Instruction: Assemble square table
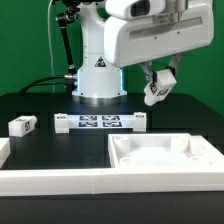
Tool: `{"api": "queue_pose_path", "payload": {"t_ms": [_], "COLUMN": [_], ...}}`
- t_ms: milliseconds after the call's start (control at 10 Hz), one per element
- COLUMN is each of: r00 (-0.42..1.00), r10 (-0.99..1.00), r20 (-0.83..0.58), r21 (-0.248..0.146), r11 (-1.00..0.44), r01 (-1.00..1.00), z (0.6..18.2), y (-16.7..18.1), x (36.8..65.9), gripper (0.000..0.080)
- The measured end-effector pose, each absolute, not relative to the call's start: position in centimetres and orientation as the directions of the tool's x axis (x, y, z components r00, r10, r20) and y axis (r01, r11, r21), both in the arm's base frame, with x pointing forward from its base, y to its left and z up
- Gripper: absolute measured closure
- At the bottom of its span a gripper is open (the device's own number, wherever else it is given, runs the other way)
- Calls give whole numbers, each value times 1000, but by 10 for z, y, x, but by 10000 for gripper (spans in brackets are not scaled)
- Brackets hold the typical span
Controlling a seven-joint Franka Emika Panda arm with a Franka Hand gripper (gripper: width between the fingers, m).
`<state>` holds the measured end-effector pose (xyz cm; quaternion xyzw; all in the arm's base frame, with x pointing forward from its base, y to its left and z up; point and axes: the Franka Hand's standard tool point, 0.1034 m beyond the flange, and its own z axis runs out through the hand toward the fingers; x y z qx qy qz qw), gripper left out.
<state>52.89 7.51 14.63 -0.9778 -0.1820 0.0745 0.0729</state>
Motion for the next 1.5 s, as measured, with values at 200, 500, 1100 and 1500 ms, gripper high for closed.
{"api": "queue_pose_path", "payload": {"t_ms": [200, 500, 1100, 1500], "r00": [937, 916, 910, 911], "r10": [339, 314, 267, 222], "r20": [84, 249, 317, 348], "r21": [-124, -71, -79, -135], "r11": [-930, -937, -949, -949], "r01": [347, 341, 306, 283], "z": [143, 137, 125, 126], "y": [68, 64, 83, 117], "x": [538, 547, 563, 604], "gripper": [509, 509, 509, 509]}}
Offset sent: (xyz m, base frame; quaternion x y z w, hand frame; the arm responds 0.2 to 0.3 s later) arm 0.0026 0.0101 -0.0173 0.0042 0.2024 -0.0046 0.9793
